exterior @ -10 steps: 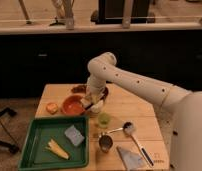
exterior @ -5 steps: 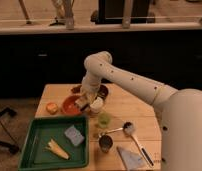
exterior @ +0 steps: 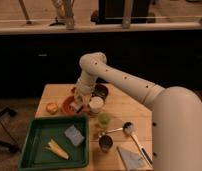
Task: Place eraser in red bowl
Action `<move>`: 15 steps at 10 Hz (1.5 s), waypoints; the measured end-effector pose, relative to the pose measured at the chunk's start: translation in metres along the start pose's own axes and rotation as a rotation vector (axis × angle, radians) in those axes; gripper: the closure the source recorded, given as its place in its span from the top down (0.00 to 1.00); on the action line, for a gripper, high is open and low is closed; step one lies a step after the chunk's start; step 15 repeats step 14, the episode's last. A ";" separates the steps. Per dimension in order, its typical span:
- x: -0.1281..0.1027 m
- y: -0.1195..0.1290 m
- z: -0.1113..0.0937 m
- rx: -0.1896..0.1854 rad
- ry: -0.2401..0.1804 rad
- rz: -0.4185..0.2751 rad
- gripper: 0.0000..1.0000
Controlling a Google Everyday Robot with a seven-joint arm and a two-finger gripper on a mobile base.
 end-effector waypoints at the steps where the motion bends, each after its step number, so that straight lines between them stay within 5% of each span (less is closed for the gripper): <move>1: -0.002 -0.003 0.004 -0.010 -0.025 -0.012 0.00; 4: -0.010 -0.015 0.019 -0.043 -0.137 -0.053 0.00; 7: -0.007 -0.015 0.029 -0.073 -0.203 -0.064 0.00; 15: -0.003 -0.023 0.045 -0.046 -0.278 -0.056 0.00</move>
